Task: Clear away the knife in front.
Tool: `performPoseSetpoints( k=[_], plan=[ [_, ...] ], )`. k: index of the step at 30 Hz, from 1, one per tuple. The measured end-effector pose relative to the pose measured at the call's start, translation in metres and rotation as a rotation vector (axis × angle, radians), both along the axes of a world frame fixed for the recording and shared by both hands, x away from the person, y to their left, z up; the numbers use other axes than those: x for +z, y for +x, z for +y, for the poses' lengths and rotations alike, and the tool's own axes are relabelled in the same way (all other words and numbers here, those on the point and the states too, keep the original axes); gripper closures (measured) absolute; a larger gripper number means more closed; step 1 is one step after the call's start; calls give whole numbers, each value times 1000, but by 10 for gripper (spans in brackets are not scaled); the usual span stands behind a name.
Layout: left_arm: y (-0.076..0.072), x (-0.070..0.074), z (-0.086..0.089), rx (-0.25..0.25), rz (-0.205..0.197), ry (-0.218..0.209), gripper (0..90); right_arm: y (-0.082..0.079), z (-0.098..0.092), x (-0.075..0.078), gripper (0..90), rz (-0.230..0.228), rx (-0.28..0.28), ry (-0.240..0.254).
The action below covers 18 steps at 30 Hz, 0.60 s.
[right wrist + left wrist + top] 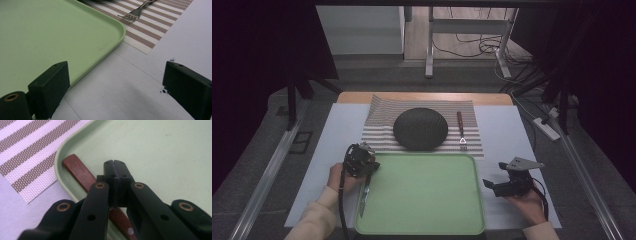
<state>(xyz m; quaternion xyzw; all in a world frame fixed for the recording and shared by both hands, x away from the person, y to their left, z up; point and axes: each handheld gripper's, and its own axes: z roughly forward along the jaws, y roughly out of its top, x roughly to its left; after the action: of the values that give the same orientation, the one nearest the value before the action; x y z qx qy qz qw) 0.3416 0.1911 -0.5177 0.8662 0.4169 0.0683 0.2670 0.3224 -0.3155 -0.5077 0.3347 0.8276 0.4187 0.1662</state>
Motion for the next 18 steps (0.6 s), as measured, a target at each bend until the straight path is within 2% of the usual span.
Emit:
performPoseSetpoints(
  k=[5, 7, 14, 15, 17, 18],
  plan=[
    [-4, 8, 1, 2, -59, -44, 889, -1, -2, 1, 72, -10, -2, 12],
    [-8, 11, 4, 12, -89, -78, 889, -1, -2, 2, 72, -13, -3, 17],
    [-32, 19, 24, 86, -196, -177, 886, -3, -2, 3, 72, -29, 12, 32],
    [-36, 19, 28, 97, -206, -190, 862, -3, -2, 3, 72, -31, 12, 37],
    [-44, 19, 35, 121, -226, -208, 719, -3, -2, 3, 73, -35, 15, 41],
    [-48, 18, 39, 127, -229, -216, 678, -3, -2, 3, 73, -36, 17, 43]
  ],
)
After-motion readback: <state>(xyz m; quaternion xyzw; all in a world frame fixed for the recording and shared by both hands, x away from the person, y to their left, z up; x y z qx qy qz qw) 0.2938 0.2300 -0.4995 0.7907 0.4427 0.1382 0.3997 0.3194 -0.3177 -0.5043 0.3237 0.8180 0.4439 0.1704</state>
